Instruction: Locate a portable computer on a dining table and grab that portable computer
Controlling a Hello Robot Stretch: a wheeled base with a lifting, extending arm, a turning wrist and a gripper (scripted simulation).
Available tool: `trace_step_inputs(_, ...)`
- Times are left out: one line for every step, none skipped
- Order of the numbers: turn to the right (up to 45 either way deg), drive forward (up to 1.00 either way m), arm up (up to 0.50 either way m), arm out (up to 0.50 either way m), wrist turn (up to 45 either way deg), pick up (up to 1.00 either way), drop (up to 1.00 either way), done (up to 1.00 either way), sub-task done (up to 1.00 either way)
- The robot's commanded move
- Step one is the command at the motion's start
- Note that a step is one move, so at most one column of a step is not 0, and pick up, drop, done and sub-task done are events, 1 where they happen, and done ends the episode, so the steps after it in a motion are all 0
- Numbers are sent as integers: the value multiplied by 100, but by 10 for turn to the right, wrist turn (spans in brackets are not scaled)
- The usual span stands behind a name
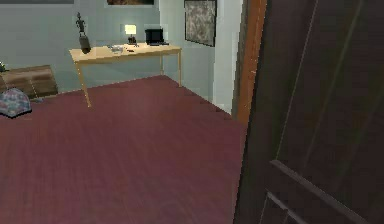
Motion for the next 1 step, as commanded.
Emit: trace_step_inputs(0,30,0,0,0,0,0,0,0)
